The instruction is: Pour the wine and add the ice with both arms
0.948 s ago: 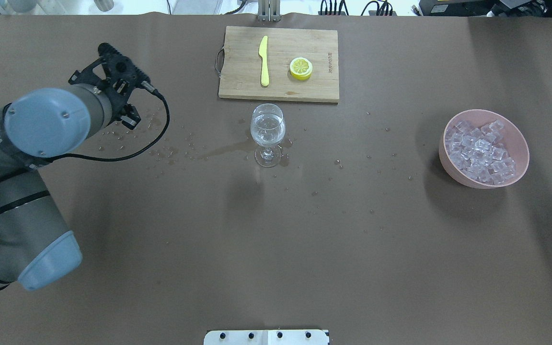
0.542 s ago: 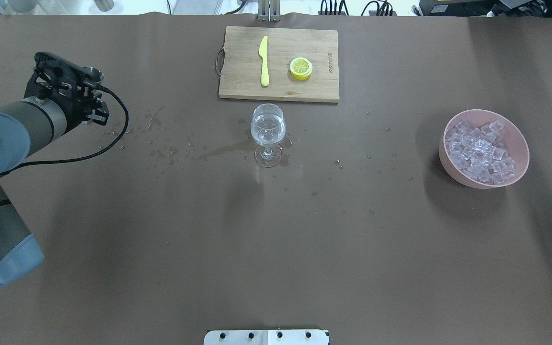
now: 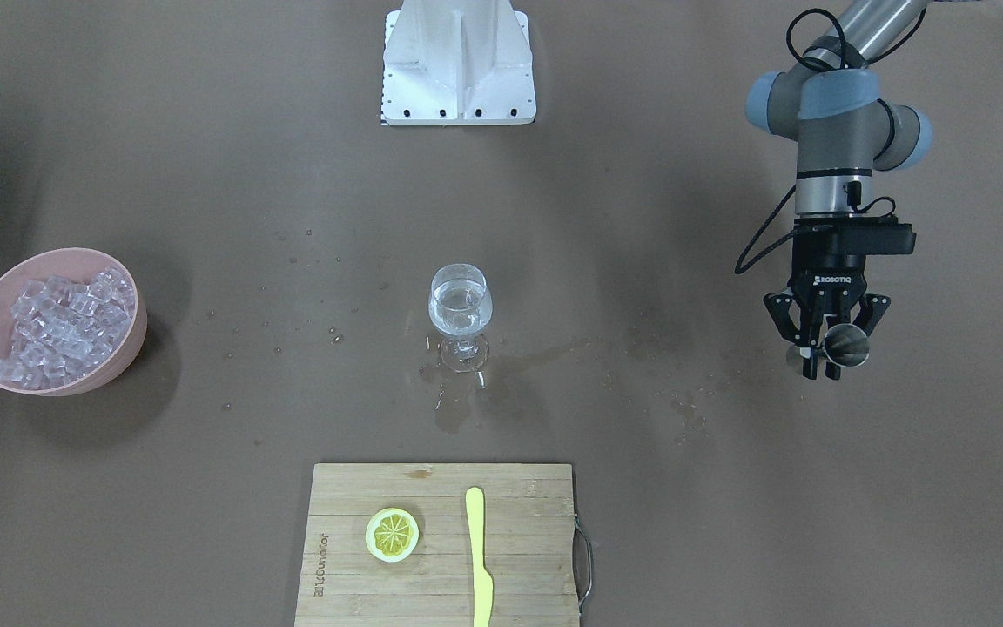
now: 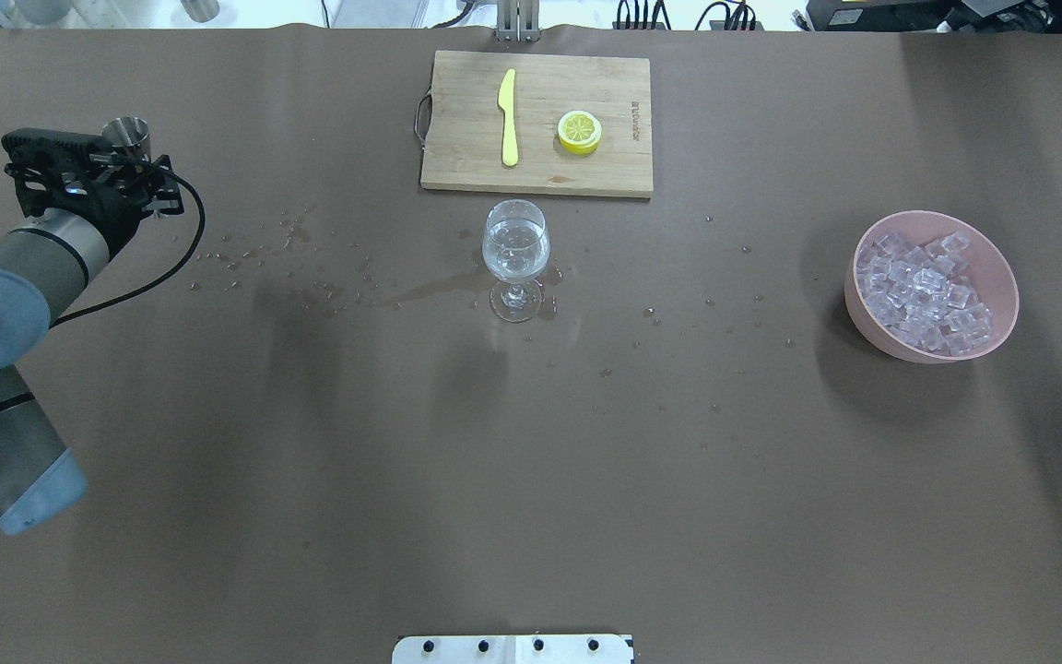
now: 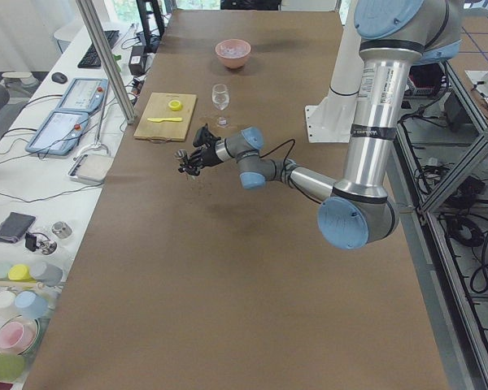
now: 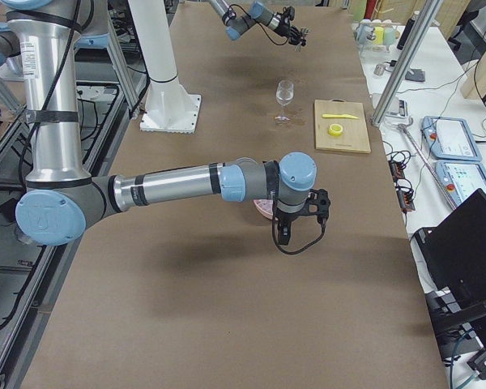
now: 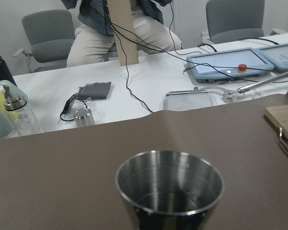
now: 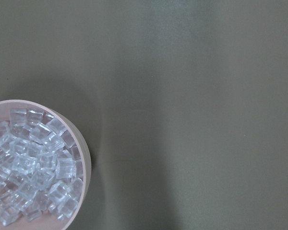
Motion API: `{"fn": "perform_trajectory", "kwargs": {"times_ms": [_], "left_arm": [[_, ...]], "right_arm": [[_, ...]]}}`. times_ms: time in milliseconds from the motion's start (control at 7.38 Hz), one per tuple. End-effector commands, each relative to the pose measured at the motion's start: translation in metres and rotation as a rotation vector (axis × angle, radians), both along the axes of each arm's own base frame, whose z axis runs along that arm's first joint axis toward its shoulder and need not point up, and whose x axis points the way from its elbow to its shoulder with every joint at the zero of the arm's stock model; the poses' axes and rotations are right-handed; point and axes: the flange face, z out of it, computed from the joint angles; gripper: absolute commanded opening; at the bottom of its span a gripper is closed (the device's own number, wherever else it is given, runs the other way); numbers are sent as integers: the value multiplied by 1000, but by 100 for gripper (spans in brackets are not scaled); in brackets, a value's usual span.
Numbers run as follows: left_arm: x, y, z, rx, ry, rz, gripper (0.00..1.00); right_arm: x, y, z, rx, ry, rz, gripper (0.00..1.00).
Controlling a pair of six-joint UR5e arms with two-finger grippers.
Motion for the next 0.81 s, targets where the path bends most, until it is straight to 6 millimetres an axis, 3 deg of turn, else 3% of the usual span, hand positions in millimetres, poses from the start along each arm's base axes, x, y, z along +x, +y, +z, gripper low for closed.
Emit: {"fn": "perform_trajectory", "kwargs": {"times_ms": [0,271,406,677], "left_arm": [[-2,-1,41,11,58,-90,0],[7,-6,56,-21,85,-123,0],[15,-2,52,-19,97,-111,0],[44,21,52,-7,85,-84,0]], "right_arm": [[0,0,-2,-2,0,3,100],[0,1,-2,-3,0,4,100],[0,1,-2,-3,0,4,100],[0,1,-1,-4,0,4,100]]}}
